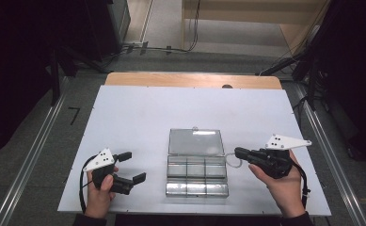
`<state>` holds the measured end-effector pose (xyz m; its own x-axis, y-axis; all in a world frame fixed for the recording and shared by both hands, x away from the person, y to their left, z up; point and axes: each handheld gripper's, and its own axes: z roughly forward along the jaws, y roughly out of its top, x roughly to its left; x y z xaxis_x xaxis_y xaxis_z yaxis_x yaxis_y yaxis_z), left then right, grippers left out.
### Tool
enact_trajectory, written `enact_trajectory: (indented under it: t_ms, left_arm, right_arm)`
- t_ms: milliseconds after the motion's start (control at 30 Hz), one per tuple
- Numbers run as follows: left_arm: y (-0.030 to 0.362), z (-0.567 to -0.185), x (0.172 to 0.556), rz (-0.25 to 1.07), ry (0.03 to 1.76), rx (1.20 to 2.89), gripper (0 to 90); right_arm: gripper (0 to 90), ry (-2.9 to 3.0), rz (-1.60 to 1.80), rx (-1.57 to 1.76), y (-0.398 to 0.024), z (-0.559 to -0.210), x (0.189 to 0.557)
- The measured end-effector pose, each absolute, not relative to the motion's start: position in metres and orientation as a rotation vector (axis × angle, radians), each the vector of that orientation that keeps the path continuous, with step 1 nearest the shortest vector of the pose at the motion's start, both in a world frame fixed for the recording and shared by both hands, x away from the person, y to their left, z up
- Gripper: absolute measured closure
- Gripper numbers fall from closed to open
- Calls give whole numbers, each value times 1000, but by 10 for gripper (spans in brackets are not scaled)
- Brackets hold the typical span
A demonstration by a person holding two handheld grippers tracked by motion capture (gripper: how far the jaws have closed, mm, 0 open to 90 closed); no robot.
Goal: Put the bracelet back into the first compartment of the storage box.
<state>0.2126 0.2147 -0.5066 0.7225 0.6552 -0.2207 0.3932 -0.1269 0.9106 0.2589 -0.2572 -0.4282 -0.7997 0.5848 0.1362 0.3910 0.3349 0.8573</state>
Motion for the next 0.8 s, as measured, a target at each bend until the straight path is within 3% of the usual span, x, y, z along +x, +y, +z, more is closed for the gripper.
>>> enact_trajectory:
  t_ms: [800]
  left_arm:
    - [215,-506,212,275,830,1745,0]
  right_arm:
    - [856,2441,1463,823,-228,-427,255]
